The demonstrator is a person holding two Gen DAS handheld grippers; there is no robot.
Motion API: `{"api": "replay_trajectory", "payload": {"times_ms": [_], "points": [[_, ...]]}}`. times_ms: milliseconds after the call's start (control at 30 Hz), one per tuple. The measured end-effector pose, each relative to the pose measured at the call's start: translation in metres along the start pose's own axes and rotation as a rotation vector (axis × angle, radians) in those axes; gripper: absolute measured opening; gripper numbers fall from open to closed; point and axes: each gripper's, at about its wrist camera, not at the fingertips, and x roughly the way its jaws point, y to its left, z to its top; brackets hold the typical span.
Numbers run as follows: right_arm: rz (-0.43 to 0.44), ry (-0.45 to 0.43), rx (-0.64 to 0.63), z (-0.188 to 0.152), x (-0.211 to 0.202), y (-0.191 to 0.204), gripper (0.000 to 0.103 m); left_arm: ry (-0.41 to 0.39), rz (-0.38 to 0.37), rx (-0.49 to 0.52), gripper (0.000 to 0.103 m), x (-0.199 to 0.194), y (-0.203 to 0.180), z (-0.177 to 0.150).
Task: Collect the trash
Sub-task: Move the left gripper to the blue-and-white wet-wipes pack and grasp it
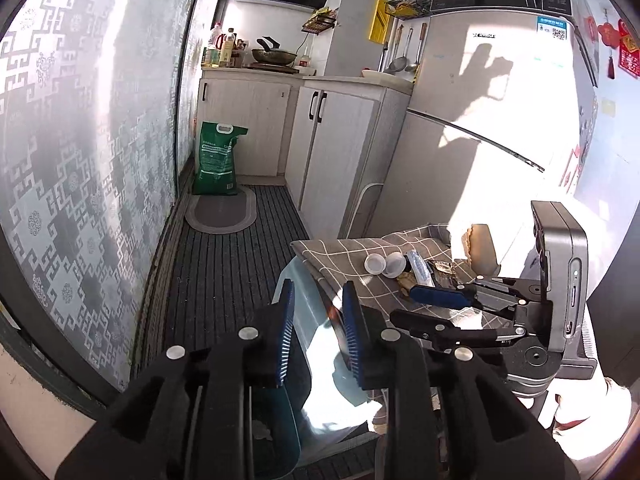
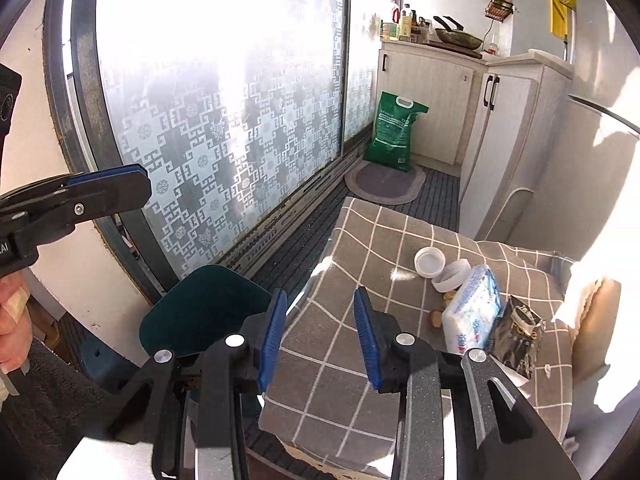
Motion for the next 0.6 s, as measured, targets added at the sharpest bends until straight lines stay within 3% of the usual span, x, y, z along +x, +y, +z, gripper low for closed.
{"api": "replay_trajectory", "payload": {"times_ms": [267, 500, 567, 600], "points": [[-0.100, -0.018, 0.067, -0.025, -0.024, -0.056, 0.035, 0.058, -0.060, 0.027, 0.029, 0.048, -0.046, 0.000], [-0.150, -0.019, 0.128, -0.049, -0.040, -0.095, 0.035, 0.136, -0.097, 0.055, 0.036, 0.094, -0.077, -0.009], [-0.160, -0.020, 0.144, -0.055, -0.044, -0.104, 0.038, 0.159, -0.108, 0.051, 0.039, 0.108, -0.083, -0.012], [-0.165, -0.020, 0.152, -0.060, -0.046, -0.108, 0.044, 0.165, -0.112, 0.047, 0.040, 0.116, -0.085, -0.012]]}}
